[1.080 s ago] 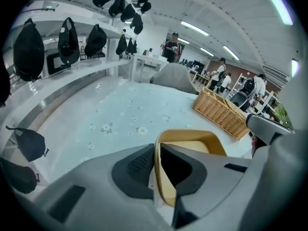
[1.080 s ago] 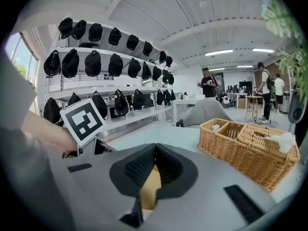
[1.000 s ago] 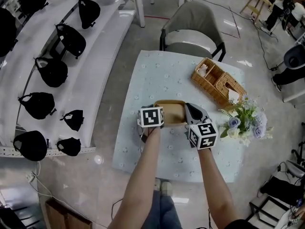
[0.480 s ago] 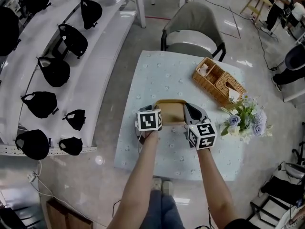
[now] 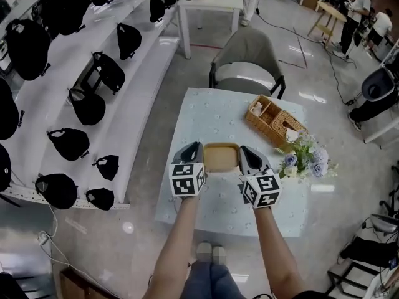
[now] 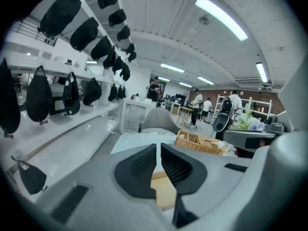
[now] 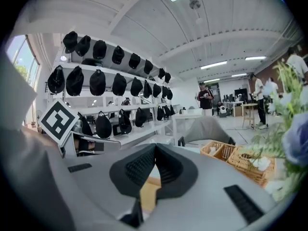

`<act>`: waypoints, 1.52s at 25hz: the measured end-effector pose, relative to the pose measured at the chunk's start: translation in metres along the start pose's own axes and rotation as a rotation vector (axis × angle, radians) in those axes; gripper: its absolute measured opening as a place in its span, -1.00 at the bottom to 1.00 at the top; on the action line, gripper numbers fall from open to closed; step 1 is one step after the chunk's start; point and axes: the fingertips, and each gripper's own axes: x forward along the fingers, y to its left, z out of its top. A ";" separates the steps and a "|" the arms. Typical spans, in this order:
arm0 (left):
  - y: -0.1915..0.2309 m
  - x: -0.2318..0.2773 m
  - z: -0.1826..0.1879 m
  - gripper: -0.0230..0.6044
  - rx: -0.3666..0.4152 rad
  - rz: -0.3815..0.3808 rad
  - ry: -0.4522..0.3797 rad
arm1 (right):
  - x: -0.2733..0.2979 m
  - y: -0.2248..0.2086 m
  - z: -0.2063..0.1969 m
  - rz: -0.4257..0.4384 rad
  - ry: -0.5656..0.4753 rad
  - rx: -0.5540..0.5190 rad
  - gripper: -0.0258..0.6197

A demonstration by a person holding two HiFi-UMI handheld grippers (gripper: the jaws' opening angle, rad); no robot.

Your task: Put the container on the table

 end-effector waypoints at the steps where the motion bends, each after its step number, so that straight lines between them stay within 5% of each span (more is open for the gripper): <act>1: -0.006 -0.011 0.013 -0.84 0.017 -0.009 -0.033 | -0.008 0.003 0.011 0.000 -0.019 0.010 -0.92; 11: -0.069 -0.127 0.109 -0.88 0.155 -0.094 -0.315 | -0.118 0.013 0.104 -0.055 -0.211 0.017 -0.92; 17: -0.108 -0.199 0.133 -0.88 0.236 -0.129 -0.445 | -0.202 0.003 0.139 -0.143 -0.318 -0.013 -0.92; 28: -0.133 -0.265 0.127 -0.90 0.248 -0.209 -0.548 | -0.297 -0.002 0.143 -0.254 -0.405 -0.020 -0.92; 38: -0.128 -0.274 0.107 -0.90 0.274 -0.185 -0.516 | -0.321 -0.009 0.123 -0.310 -0.396 -0.014 -0.92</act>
